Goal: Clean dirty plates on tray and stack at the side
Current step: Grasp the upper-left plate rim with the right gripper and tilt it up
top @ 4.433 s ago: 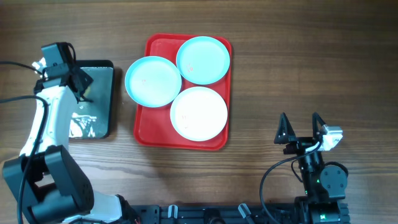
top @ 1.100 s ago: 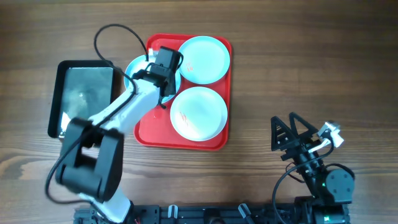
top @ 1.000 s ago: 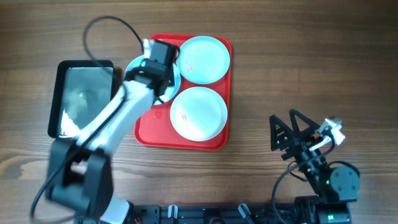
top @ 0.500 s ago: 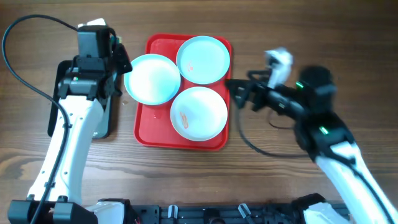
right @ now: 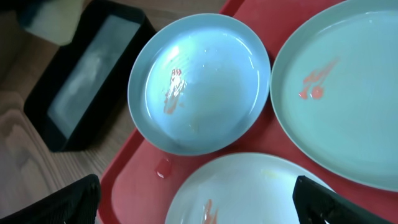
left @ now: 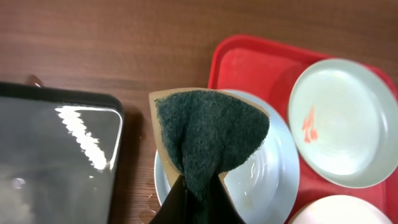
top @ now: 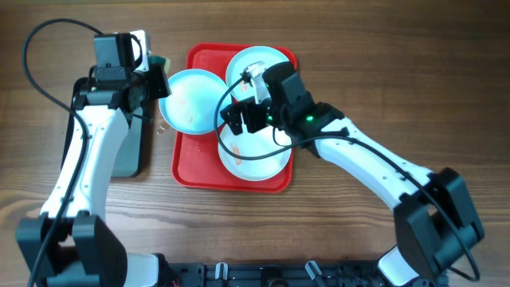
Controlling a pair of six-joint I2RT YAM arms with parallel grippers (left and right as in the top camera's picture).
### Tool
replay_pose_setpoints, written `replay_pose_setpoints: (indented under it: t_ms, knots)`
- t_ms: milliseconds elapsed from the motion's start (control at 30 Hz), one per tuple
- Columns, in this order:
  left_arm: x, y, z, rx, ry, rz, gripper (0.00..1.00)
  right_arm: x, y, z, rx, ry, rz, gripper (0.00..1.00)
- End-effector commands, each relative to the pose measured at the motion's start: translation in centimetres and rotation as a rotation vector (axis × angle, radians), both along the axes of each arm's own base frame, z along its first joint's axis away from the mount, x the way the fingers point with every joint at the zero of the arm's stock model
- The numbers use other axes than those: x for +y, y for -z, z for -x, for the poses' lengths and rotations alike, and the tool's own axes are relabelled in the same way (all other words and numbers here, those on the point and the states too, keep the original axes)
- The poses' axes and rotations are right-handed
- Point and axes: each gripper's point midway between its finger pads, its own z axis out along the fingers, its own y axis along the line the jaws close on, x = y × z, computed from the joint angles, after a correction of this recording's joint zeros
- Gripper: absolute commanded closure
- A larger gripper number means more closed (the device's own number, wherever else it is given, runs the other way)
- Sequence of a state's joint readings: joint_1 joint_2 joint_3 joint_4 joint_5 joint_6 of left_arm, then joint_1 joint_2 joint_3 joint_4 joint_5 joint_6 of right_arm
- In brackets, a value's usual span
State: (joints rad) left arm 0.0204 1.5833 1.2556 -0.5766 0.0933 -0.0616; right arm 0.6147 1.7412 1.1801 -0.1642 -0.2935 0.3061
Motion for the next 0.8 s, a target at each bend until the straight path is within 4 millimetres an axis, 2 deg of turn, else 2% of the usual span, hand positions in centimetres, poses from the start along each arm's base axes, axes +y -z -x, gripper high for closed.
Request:
replay_pose_setpoints:
  t_ms: [0, 33, 200, 267, 300, 333, 400, 600, 767]
  knots:
    - [-1.1, 1.8, -0.4, 0.034, 0.066, 0.041, 0.96, 1.4, -0.8, -1.6, -0.018, 0.039, -0.077, 0.14]
    - [-1.1, 2.3, -0.5, 0.044, 0.068, 0.042, 0.96, 1.6, -0.6, -2.0, -0.028, 0.045, -0.082, 0.21]
    - [-1.9, 4.9, -0.7, 0.101, 0.092, 0.082, 0.96, 2.3, 1.3, -3.3, -0.003, 0.091, -0.118, 0.39]
    - [-1.9, 5.7, -0.7, 0.121, 0.091, 0.084, 0.96, 2.5, 1.9, -3.6, 0.016, 0.109, -0.134, 0.51]
    - [-1.9, 6.3, -0.7, 0.134, 0.09, 0.084, 0.96, 2.6, 2.0, -3.6, 0.015, 0.108, -0.136, 0.64]
    - [-1.9, 6.9, -0.7, 0.148, 0.09, 0.085, 0.96, 3.0, 2.4, -3.5, 0.013, 0.101, -0.137, 0.71]
    - [-1.9, 7.4, -0.7, 0.161, 0.089, 0.086, 0.96, 3.6, 2.8, -3.4, 0.008, 0.093, -0.137, 0.71]
    - [-2.3, 8.4, -0.8, 0.178, 0.098, 0.087, 0.96, 3.4, 5.2, -3.7, -0.01, 0.182, -0.047, 0.7]
    - [-3.0, 9.5, -0.8, 0.199, 0.113, 0.085, 0.96, 3.8, 6.6, -4.0, 0.029, 0.209, -0.041, 0.65]
